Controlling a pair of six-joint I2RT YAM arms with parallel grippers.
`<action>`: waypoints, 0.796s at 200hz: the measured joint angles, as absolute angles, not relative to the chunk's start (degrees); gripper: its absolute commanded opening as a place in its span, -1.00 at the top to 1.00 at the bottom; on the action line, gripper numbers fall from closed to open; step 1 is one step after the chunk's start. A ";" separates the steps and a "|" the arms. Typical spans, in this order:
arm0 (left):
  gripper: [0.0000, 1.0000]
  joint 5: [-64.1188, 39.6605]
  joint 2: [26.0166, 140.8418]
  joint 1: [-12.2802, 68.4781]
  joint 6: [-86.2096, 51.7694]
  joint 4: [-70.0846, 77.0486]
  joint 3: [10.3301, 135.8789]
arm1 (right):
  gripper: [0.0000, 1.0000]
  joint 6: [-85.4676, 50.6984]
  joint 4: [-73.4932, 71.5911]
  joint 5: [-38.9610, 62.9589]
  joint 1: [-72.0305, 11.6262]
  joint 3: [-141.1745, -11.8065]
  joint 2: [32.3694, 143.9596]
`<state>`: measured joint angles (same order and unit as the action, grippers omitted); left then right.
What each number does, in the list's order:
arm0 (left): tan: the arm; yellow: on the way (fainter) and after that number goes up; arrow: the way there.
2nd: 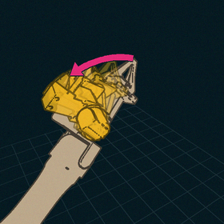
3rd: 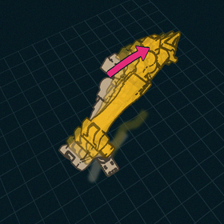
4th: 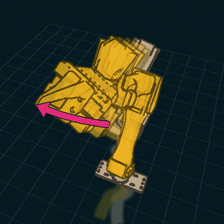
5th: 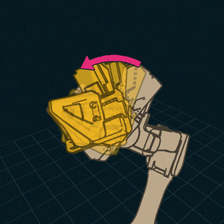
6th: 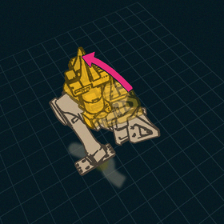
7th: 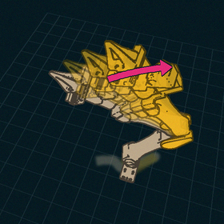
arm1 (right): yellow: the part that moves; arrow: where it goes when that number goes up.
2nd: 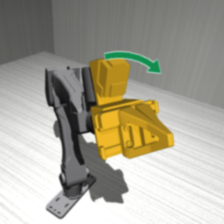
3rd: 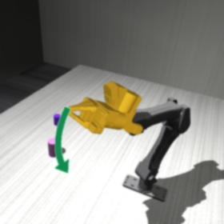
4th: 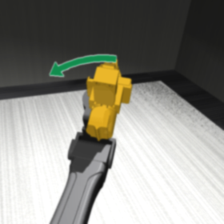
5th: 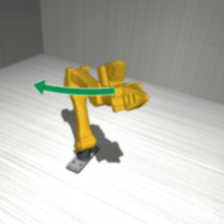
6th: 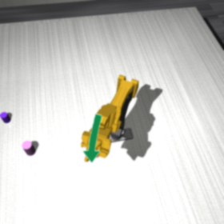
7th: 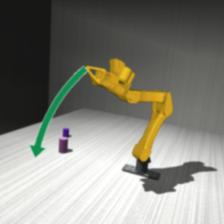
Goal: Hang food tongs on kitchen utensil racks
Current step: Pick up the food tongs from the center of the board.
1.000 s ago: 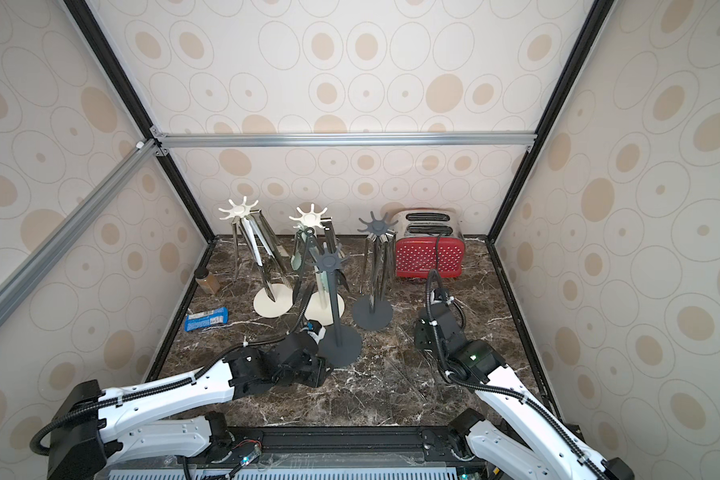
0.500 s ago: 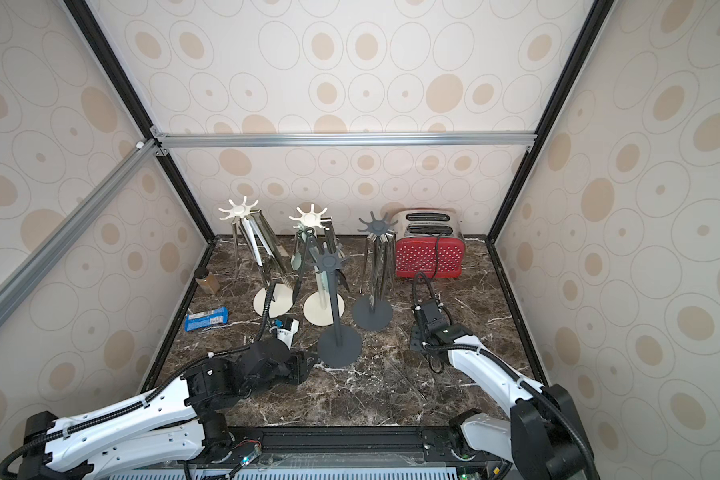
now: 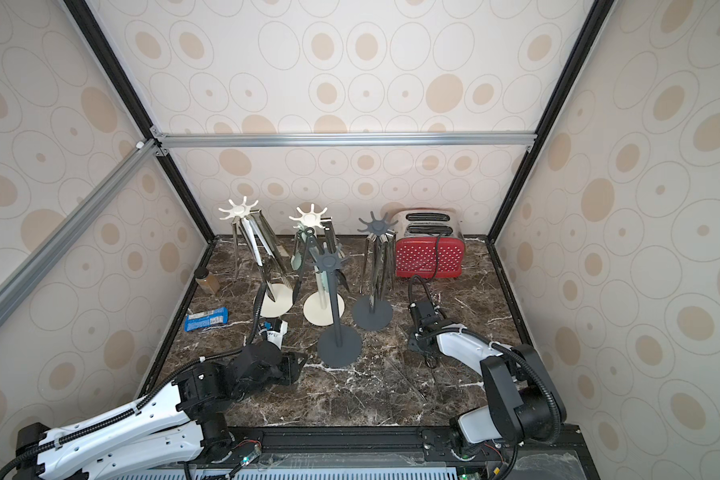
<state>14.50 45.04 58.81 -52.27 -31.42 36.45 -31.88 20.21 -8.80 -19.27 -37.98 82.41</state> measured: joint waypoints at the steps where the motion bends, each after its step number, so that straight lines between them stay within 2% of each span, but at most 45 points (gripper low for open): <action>1: -0.04 14.52 45.01 58.81 -52.27 -31.42 36.42 | 0.54 -31.88 20.18 -8.80 -19.27 -38.00 82.43; 68: -0.04 14.52 43.64 58.48 -52.25 -31.90 35.99 | 0.78 -31.90 18.87 -9.47 -19.16 -39.13 84.23; 105: -0.04 14.55 43.46 58.48 -52.23 -31.86 35.68 | 1.00 -30.17 20.29 -10.50 -19.09 -41.39 85.93; 159: -0.04 14.59 42.89 58.41 -51.24 -30.94 34.92 | 1.00 -25.63 25.63 -14.13 -18.44 -47.51 84.55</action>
